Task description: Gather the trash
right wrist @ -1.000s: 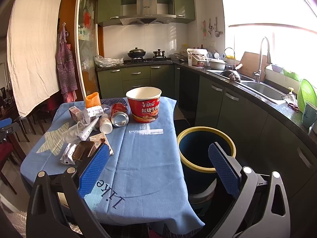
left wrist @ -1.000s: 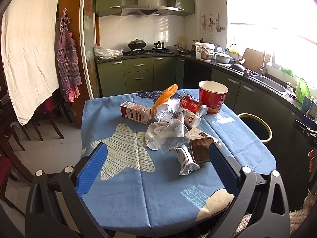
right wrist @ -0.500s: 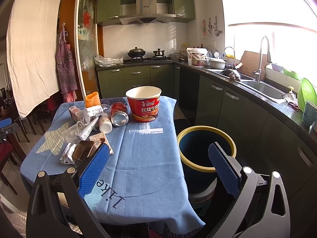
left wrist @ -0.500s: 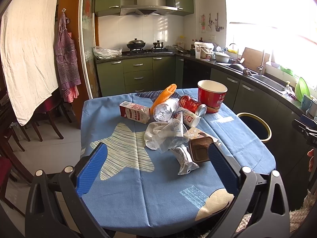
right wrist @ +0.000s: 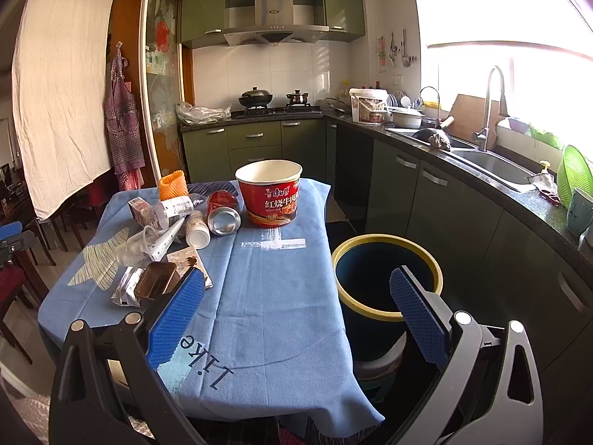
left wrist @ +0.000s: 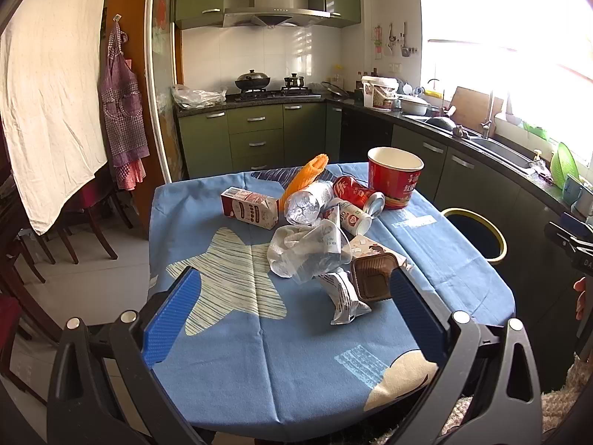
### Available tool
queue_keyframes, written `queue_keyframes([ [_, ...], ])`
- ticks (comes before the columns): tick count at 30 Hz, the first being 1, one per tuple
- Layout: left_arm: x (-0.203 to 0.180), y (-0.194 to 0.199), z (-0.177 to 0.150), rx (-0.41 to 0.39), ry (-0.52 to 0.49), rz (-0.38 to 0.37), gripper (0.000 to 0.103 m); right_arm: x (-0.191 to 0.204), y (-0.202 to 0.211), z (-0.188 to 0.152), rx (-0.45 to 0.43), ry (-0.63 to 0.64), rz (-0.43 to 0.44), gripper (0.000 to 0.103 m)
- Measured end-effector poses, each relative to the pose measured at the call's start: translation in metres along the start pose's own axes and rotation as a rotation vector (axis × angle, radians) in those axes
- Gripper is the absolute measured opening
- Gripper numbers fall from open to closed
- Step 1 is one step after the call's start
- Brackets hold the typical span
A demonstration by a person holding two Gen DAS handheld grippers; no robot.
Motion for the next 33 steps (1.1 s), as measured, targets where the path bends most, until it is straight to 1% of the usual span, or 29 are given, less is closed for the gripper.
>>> queue_keyframes([
  [8, -0.0010, -0.0027, -0.0042, 0.010, 0.000, -0.008, 0.097, 0.0009, -0.0051, -0.0055, 0.008, -0.001, -0.002, 0.099],
  [33, -0.0034, -0.0041, -0.0066, 0.020, -0.005, -0.014, 0.097, 0.0012, -0.0061, -0.0056, 0.011, -0.001, -0.004, 0.099],
])
Point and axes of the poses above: each gripper's, at about its wrist camera, not at the fingertips, and y roughly against the way its jaws point, x to its left, z to its top, the point moved 10 cm from there along -y, roughly the way its jaws point, and after that the axes turned 9 degrees about -z, right-handed, at the moved point
